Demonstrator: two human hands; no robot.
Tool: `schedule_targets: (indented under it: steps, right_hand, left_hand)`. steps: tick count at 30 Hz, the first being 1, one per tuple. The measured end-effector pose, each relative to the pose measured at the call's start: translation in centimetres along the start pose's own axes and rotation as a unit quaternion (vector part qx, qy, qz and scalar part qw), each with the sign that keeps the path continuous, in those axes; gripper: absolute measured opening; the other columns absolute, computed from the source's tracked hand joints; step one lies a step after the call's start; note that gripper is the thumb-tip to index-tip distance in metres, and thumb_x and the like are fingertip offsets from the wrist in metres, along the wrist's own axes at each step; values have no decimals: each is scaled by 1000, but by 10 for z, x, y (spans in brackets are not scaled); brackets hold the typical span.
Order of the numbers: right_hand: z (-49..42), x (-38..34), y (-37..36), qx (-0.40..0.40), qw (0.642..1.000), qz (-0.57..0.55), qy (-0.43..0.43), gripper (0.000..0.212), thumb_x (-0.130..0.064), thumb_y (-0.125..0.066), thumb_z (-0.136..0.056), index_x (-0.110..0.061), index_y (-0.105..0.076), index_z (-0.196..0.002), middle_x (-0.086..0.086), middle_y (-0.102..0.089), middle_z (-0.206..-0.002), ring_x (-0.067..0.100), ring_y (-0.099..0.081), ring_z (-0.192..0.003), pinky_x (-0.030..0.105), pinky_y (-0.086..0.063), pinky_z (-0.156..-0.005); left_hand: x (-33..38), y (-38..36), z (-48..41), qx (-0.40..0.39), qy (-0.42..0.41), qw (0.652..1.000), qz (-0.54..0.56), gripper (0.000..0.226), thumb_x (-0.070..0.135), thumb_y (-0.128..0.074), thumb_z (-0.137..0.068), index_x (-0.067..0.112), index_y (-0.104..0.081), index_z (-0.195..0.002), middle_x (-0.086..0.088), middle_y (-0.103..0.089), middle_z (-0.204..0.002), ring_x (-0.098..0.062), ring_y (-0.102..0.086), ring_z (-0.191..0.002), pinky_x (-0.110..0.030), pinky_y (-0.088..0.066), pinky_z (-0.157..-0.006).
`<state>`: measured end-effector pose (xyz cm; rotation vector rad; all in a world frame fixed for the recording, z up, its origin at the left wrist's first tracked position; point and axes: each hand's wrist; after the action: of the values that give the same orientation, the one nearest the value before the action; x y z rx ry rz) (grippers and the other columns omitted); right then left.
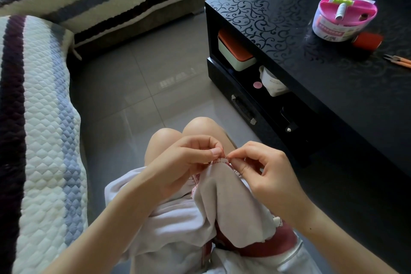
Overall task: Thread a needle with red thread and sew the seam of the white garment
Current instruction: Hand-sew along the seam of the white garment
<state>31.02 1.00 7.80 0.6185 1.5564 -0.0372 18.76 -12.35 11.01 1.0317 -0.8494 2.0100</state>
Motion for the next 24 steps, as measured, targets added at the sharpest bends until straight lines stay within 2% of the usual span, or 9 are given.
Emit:
schedule_targets:
  steps: [3, 8, 12, 14, 18, 21, 24]
  right_hand:
    - [1, -4, 1, -3, 1000, -19, -2, 9, -27, -63, -84, -24, -70, -89, -12, -67, -78, 17, -64, -70, 38, -53, -64]
    - [1, -12, 1, -29, 992, -123, -20, 21, -16, -60, -86, -27, -65, -103, -5, -64, -72, 13, -64, -69, 31, -54, -67]
    - [-1, -17, 4, -32, 974, -218, -46, 7, -13, -63, -86, -8, -67, -88, 8, -65, -70, 14, -62, -65, 25, -52, -64]
    - [-3, -19, 5, -1, 973, -224, -51, 13, -17, -65, -86, -4, -67, -83, 10, -66, -69, 18, -62, -62, 29, -54, -61]
    - [-10, -24, 16, 66, 975, -206, -50, 21, -30, -64, -80, -9, -69, -81, 8, -70, -77, 23, -68, -75, 32, -57, -73]
    - [-18, -32, 24, 61, 947, -308, -66, 28, -29, -61, -78, -2, -63, -86, 11, -70, -74, 26, -70, -74, 29, -57, -72]
    - [-27, -40, 30, 40, 923, -375, -80, 20, -32, -61, -75, -13, -66, -80, 12, -70, -71, 30, -71, -72, 32, -58, -69]
  left_hand:
    - [0, -2, 0, 0, 5, 1000, -6, 6, 17, -60, -76, 12, -61, -72, 2, -60, -67, -9, -52, -62, -23, -34, -56]
    - [-1, -8, 1, -1, 2, 999, -51, 9, 21, -62, -79, 13, -60, -75, 7, -58, -63, -5, -46, -55, -17, -30, -48]
    - [-4, -13, 1, 25, -19, 997, -66, 11, 18, -63, -84, 9, -63, -78, 5, -66, -68, -3, -57, -61, -10, -40, -54]
    - [-7, -15, 2, 41, -33, 996, -65, 12, 24, -60, -81, 16, -67, -74, 1, -66, -74, -6, -57, -68, -12, -42, -59]
    - [-12, -14, 5, 64, -54, 994, -67, 14, 35, -64, -76, 26, -68, -67, 0, -65, -76, -18, -54, -80, -32, -38, -74]
    - [-14, -13, 7, 67, -67, 994, -59, 13, 28, -61, -81, 21, -66, -71, 3, -66, -75, -12, -57, -79, -22, -42, -72]
    - [-13, -13, 10, 55, -81, 994, -43, 11, 23, -60, -82, 17, -64, -74, 4, -66, -74, -7, -60, -76, -14, -45, -67]
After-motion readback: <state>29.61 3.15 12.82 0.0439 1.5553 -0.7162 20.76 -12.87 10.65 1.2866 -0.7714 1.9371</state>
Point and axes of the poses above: each hand's wrist, its own z-axis away from the middle knuckle, its own y-axis out of the back of the hand, x = y × z
